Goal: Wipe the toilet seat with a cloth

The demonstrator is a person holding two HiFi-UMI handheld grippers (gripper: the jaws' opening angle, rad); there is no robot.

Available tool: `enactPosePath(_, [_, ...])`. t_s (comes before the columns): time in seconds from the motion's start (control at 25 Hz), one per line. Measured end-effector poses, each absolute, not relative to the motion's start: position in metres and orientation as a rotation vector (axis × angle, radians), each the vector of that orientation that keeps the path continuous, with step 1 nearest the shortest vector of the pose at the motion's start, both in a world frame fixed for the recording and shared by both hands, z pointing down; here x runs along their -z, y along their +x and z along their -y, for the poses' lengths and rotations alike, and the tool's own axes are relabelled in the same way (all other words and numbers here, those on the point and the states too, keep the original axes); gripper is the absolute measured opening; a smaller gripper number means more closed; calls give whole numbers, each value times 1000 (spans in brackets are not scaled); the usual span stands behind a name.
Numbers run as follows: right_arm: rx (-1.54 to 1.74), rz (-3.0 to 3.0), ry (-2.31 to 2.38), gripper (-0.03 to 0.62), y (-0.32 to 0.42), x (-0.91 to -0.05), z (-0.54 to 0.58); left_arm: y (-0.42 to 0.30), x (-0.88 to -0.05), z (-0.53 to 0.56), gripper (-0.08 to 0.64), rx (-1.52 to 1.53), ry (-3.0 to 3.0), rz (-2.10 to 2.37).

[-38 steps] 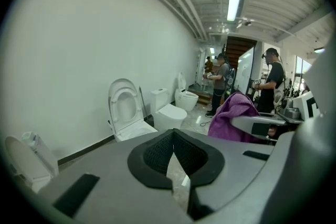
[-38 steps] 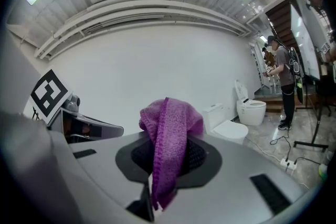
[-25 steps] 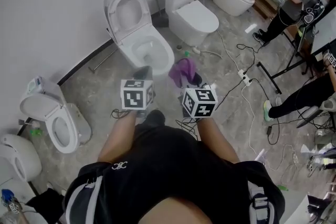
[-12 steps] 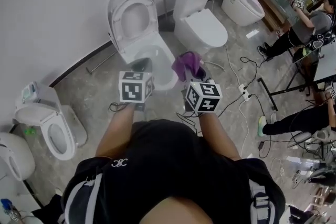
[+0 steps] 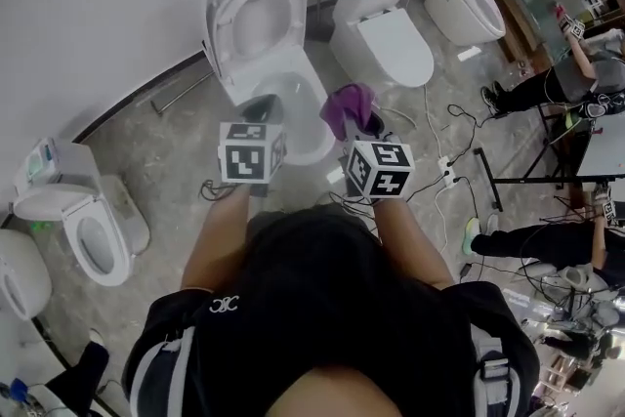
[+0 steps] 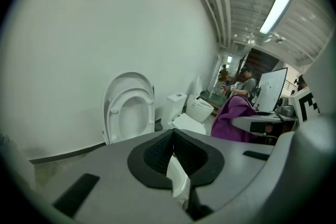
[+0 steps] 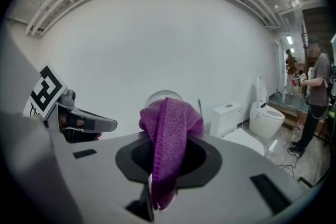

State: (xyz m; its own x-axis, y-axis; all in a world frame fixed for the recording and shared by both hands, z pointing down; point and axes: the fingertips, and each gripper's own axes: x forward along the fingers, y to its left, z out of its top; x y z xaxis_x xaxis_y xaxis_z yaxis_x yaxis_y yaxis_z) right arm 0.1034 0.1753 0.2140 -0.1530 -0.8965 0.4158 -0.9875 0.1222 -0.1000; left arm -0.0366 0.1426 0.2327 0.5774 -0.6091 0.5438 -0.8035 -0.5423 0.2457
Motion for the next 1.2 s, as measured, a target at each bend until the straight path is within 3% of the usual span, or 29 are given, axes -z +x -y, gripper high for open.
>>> enactPosePath(0.4, [-511,2354,1632,66,98,-228,-92,-41,-236,-96,6,-547,2225,1370])
enactPosePath(0.72, [-549,2483,1552,66,149,-220,1,-10,-196,-24,6,-463,2148,1605])
enactPosePath(1.2, [-594,2575,1259,66,175,-258,81,35,-214,10,6,-472,1937,1755])
